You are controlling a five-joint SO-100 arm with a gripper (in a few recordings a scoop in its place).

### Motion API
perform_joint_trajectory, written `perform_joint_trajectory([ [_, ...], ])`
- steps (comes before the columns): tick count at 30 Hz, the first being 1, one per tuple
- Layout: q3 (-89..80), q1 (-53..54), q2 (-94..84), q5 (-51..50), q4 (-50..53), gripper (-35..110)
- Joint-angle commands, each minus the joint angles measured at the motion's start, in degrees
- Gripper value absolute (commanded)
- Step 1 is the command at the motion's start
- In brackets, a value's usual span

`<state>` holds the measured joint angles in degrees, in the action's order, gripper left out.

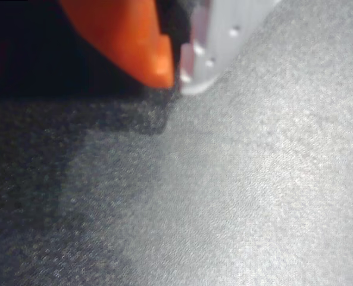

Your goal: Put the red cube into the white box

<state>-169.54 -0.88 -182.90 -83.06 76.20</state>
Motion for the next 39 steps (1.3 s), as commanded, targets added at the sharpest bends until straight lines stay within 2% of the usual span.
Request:
perform_joint_trajectory([
  [1, 0.3, 0.5, -0.3, -0.4, 0.1, 0],
  [39, 0.3, -0.8, -0.3, -0.2, 0.1, 0],
])
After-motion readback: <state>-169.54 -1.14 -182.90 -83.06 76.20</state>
